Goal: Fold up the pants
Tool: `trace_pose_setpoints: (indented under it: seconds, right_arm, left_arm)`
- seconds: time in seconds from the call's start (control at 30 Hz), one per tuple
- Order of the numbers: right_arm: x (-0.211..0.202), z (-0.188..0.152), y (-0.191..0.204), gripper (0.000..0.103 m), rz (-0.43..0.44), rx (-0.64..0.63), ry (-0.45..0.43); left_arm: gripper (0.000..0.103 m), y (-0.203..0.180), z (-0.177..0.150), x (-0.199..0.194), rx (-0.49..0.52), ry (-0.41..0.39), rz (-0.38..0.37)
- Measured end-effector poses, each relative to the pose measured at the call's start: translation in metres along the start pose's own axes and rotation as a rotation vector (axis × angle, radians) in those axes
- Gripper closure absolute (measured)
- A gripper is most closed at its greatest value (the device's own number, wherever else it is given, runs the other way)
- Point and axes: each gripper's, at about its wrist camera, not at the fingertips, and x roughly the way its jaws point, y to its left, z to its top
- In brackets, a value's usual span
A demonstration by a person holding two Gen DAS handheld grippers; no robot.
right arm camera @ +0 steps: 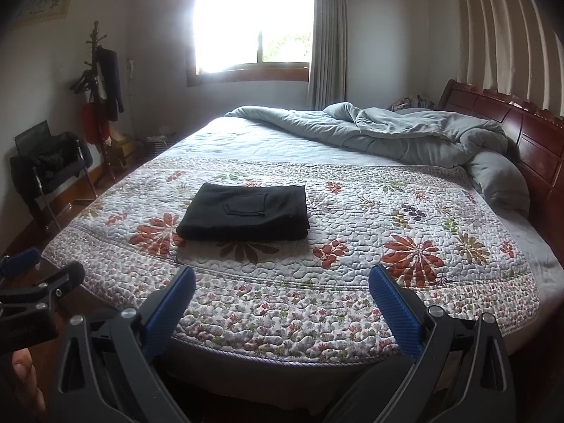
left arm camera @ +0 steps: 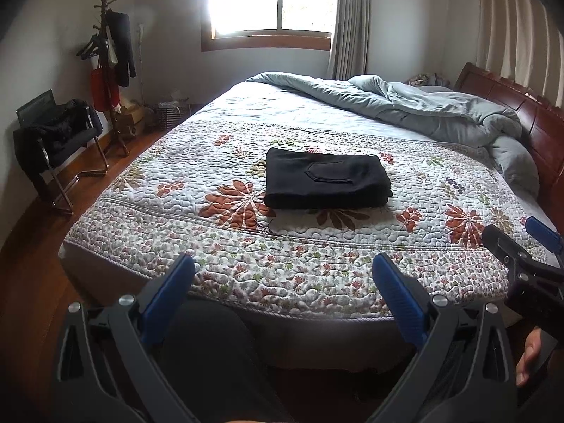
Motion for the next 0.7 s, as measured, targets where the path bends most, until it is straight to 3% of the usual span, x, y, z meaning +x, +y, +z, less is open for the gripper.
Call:
trace_pose_setpoints:
  seconds: [0.7]
  right_arm:
    - [-0.0008, -0.0018, 0.0026, 0.004, 0.005, -0.007, -0.003]
  left_arm:
    - [0.003, 0.0023, 0.0006, -0.0029, -0.006, 0.001, 0.005]
